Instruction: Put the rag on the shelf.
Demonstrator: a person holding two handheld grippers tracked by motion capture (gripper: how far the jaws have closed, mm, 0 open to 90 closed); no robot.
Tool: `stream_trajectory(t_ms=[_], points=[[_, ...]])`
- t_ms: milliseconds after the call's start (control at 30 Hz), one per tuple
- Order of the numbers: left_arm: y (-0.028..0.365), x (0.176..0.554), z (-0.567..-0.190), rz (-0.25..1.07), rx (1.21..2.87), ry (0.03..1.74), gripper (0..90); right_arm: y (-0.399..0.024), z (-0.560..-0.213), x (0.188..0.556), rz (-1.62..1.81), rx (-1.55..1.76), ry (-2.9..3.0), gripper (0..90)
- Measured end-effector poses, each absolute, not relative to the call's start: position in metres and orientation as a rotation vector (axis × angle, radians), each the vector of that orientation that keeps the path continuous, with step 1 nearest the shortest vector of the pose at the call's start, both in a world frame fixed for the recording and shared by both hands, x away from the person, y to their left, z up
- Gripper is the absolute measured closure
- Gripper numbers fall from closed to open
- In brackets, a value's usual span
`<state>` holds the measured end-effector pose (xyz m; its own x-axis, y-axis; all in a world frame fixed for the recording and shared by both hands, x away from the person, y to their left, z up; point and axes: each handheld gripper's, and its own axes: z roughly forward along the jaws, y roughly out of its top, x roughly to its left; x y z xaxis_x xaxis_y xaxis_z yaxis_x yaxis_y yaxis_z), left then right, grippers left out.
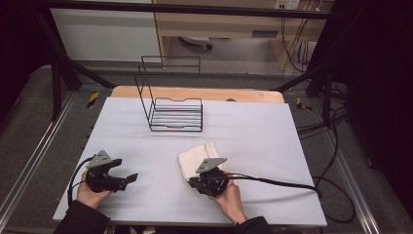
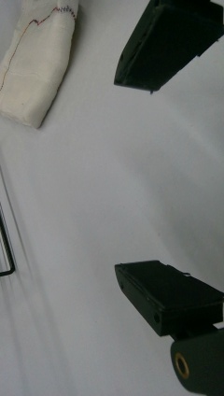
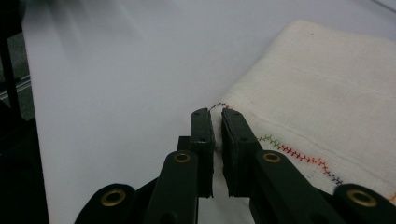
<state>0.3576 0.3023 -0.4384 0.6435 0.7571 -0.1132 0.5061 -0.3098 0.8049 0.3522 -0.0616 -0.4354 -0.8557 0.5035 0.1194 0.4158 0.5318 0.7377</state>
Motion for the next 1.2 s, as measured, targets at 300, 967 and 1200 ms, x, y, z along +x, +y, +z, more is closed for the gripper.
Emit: stream_trajectory(t_ms=[300,967,1200], points=[[0.302,0.358,-0.439,0.356,1.983,0.991,8.6,-0.058,-0.442,0.351,1.252,0.815,2.671,77.1],[0.294,0.362,-0.439,0.344,1.992,1.010,8.5,-0.136,-0.429,0.380,1.273,1.041,2.454,14.2],[0.284,0.362,-0.435,0.337,1.990,1.008,8.5,-0.147,-0.435,0.385,1.230,1.077,2.479,6.2]])
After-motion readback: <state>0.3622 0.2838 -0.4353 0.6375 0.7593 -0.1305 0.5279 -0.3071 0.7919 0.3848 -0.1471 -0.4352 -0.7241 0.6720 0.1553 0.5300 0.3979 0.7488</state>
